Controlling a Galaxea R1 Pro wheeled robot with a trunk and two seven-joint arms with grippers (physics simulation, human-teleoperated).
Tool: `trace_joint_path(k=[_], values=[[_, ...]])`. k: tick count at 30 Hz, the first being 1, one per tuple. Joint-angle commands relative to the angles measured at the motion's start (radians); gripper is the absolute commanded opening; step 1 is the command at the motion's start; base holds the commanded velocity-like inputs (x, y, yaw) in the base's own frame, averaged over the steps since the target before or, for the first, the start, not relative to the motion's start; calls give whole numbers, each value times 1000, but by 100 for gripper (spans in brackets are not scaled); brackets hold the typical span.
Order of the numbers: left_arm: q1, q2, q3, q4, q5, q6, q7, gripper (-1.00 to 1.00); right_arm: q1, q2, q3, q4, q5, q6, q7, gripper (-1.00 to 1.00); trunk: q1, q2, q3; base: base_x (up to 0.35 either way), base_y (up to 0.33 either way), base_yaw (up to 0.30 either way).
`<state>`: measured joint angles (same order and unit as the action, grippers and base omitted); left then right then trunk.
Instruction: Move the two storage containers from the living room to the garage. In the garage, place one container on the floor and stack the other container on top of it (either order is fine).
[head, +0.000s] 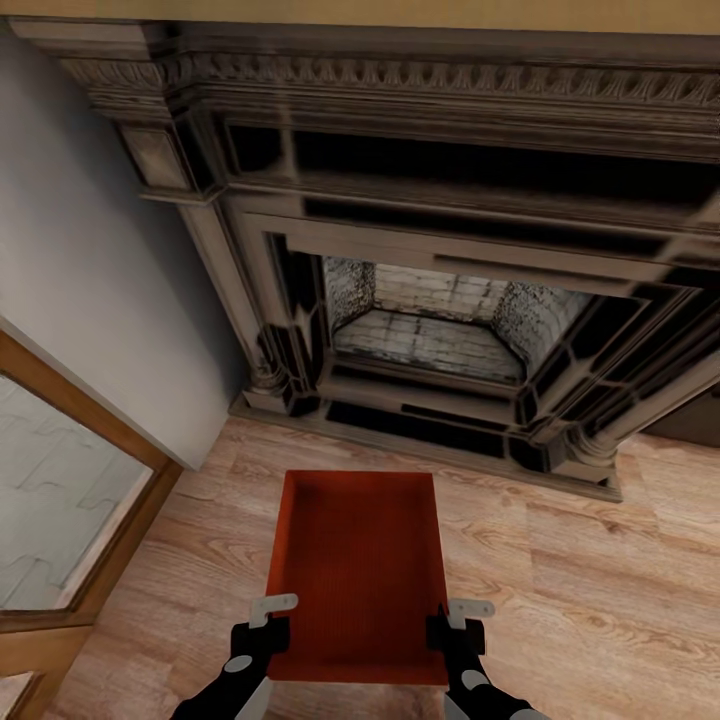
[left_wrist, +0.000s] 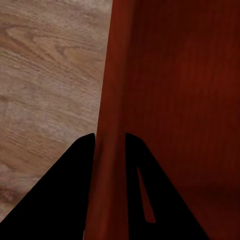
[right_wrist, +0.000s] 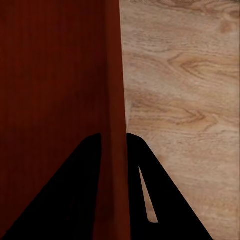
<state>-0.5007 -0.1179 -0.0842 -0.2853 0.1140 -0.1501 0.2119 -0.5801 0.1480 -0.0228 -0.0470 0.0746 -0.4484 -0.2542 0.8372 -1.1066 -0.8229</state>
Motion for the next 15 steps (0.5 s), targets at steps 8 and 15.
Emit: trace_joint_path(k=[8,15], values=[[1,0,14,8,-5,-5,1,-100,-1,2,-53,-5,77,-1,-1,-100,0,0,0,0,0,0],[1,0,9,8,10,-5,4,-100,-1,2,-160,-5,173,10,-3,-100,0,0,0,0,0,0]])
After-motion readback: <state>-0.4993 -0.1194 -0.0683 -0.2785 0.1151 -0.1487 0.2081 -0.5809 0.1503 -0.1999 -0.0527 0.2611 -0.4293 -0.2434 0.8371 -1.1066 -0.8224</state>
